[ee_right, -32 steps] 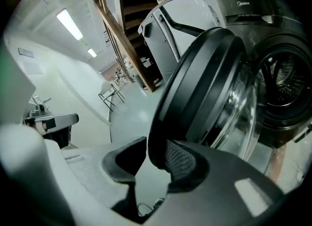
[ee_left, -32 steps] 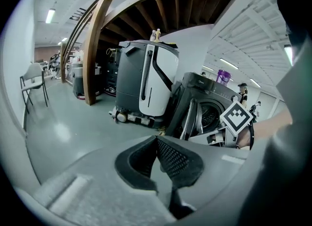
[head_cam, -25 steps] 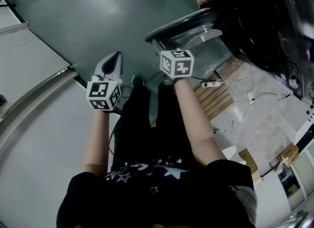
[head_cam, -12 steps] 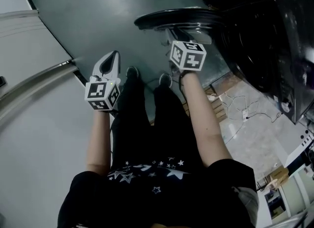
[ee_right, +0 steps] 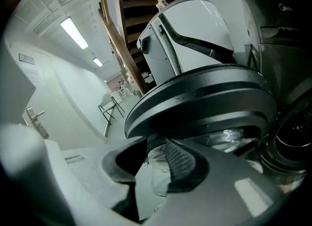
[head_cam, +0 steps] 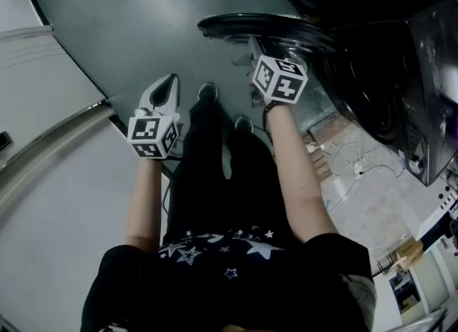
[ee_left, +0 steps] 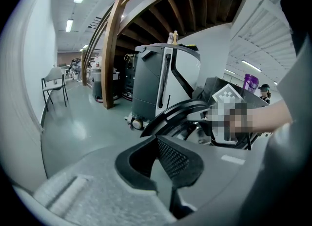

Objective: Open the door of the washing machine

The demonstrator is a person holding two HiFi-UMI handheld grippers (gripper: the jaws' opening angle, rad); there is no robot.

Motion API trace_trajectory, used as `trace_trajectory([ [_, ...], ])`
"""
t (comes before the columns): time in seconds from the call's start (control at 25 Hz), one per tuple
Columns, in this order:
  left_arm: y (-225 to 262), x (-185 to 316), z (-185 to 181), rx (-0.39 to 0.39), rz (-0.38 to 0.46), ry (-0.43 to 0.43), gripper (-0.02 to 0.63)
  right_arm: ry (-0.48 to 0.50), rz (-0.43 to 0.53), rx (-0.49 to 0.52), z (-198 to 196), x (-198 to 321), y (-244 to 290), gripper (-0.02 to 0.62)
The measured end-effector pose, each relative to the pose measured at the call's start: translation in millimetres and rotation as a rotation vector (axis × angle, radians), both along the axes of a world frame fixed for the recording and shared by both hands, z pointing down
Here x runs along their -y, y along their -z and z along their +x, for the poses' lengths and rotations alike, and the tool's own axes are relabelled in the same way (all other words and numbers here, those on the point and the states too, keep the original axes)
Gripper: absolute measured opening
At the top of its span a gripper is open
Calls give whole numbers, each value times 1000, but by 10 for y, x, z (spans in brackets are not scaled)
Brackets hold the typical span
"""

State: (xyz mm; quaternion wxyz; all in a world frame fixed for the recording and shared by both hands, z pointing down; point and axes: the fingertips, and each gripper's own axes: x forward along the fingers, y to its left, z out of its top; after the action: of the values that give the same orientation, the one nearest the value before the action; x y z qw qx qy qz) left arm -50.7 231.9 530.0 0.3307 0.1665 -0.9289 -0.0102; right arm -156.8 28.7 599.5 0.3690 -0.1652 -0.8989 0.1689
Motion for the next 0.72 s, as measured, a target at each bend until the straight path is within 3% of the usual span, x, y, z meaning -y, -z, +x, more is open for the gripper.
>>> trace_trajectory([
  [0.72,96,-609,-1104,-3,34,-170,11,-228,78,-14,-766,-13,71,126],
])
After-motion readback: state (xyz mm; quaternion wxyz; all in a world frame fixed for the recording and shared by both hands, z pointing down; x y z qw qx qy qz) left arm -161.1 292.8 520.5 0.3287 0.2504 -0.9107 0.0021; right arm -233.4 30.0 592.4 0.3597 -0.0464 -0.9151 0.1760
